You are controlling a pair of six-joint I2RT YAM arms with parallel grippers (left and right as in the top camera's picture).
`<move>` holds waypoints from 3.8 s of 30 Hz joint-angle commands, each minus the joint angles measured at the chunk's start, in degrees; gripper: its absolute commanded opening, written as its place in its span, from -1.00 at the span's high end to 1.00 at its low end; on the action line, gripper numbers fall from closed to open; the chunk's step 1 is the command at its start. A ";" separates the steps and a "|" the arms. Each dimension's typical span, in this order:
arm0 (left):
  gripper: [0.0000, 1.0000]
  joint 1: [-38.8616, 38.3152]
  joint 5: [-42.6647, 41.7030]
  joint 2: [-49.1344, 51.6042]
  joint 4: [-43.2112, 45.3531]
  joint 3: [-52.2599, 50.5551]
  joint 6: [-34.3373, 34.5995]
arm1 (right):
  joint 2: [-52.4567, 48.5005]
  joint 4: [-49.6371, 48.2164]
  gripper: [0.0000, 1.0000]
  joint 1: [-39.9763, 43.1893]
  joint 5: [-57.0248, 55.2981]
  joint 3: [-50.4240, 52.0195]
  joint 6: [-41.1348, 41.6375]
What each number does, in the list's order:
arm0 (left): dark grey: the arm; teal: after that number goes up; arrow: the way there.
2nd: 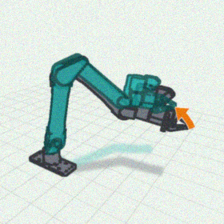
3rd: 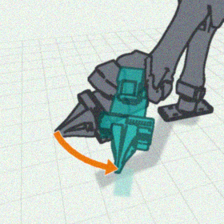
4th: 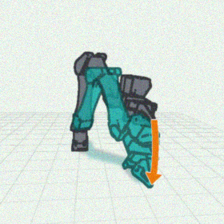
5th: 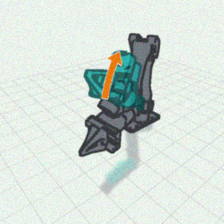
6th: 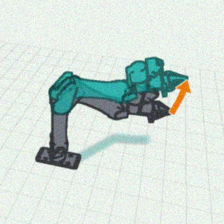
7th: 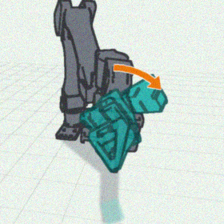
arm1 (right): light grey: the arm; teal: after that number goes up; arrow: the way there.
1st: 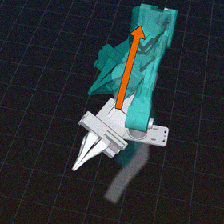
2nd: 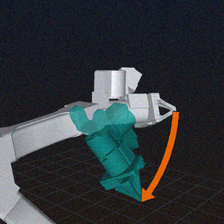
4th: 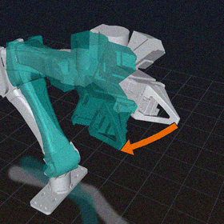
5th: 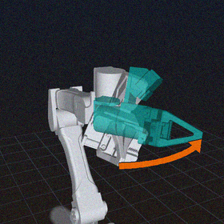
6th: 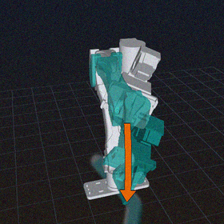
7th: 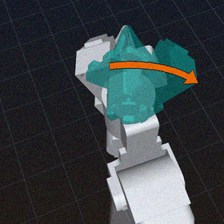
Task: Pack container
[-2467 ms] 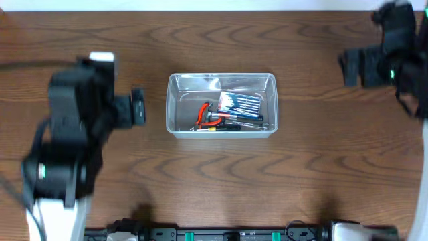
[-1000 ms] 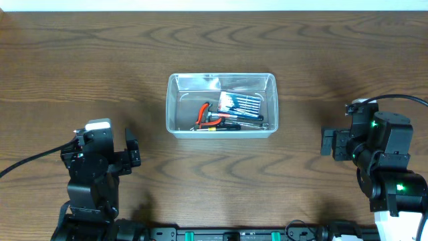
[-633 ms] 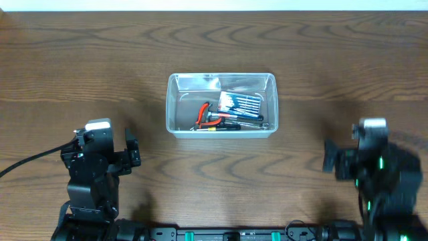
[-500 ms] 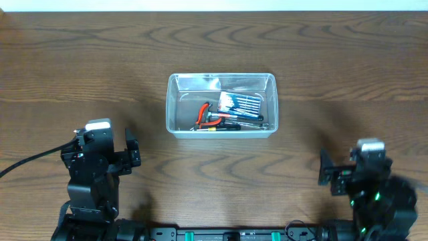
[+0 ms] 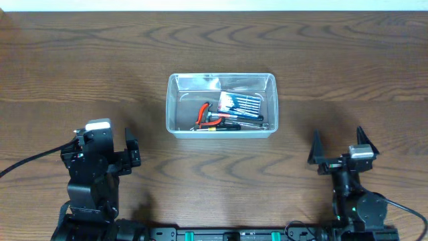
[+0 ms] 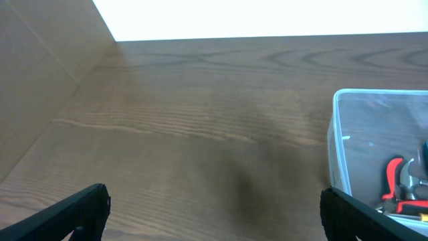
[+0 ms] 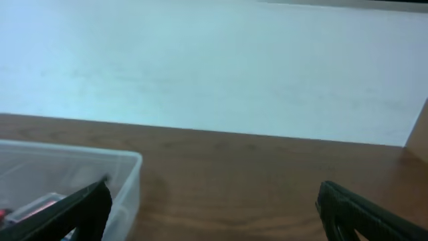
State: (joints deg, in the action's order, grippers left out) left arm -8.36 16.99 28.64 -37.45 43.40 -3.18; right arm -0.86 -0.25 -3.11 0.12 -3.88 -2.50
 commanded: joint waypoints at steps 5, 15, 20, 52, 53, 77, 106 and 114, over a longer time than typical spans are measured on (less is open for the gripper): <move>-0.97 -0.13 0.87 -0.24 0.00 -0.24 0.24 | 0.59 4.48 -0.98 -2.60 -3.50 3.56 -4.50; -0.97 -0.13 0.87 -0.24 -0.02 -0.24 0.24 | 0.59 4.33 -0.99 -2.40 -3.17 3.56 -0.96; -0.97 -0.13 0.87 -0.24 0.00 -0.24 0.24 | 0.59 4.33 -0.99 -1.66 -3.17 3.56 -0.28; -0.97 0.85 0.37 -1.33 -2.51 -0.24 0.55 | 0.59 4.31 -0.99 -1.68 -3.13 3.56 -0.31; -0.97 1.20 -1.38 -2.56 -4.39 -0.26 1.27 | 0.57 4.31 -0.99 -1.68 -3.13 3.56 -0.31; -0.97 2.40 -18.32 -28.52 31.45 -37.64 -6.25 | 0.59 4.31 -0.98 -1.68 -3.13 3.56 -0.31; -0.97 6.14 -33.46 -28.55 34.80 -43.17 -3.63 | 0.59 4.31 -0.98 -1.68 -3.13 3.56 -0.31; -0.97 6.14 -33.46 -28.41 34.80 -43.17 -3.63 | 0.59 4.31 -0.98 -1.68 -3.13 3.56 -0.31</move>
State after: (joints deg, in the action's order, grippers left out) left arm -2.61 -14.90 0.60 -1.19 1.56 -7.49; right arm -0.69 3.84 -5.17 -2.39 -0.45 -3.53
